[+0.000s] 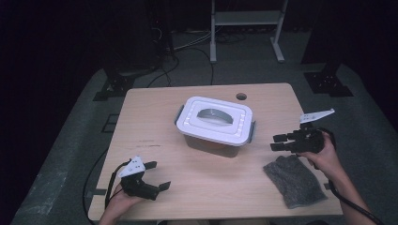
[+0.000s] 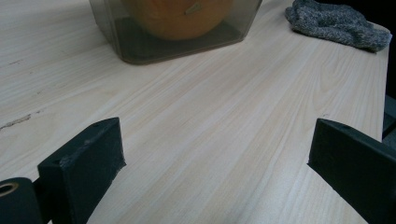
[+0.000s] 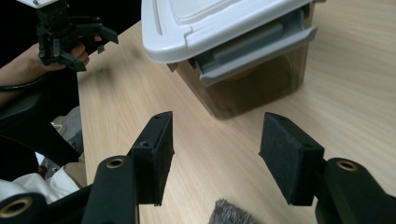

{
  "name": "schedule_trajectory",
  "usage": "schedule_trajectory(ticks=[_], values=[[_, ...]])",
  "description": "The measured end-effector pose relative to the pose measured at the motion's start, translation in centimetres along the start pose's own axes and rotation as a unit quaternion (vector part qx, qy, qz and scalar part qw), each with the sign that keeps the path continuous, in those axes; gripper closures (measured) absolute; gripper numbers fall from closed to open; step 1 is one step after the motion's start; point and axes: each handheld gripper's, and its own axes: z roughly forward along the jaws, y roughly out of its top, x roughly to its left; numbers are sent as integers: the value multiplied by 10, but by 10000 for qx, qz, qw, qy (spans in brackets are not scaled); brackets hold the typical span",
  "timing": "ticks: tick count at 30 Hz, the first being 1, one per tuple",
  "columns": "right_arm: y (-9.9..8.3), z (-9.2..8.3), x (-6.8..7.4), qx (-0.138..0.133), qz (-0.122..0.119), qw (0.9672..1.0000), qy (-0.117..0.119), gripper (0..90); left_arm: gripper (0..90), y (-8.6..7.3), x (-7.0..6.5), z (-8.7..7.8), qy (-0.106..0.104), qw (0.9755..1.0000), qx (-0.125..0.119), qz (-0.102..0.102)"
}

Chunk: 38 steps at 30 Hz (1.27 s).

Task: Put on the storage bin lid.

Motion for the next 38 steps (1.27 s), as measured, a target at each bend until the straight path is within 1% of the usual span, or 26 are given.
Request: schedule_trajectory(ticks=[1, 7, 23, 32, 38], values=[[-5, -1, 1, 0, 24, 10000, 30, 431, 27, 0, 0, 0, 0, 10000, -7, -1], [-16, -3, 3, 63, 48, 10000, 14, 431, 27, 0, 0, -1, 11, 10000, -10, -1], [-50, -5, 4, 36, 269, 9996, -1, 417, 27, 0, 0, 0, 19, 10000, 1, -2], [-64, -7, 6, -29, 352, 9994, 17, 412, 27, -1, 0, 0, 22, 10000, -5, -11], [-69, -9, 10, -68, 381, 9992, 65, 403, 27, 0, 0, 0, 19, 10000, 4, -7]])
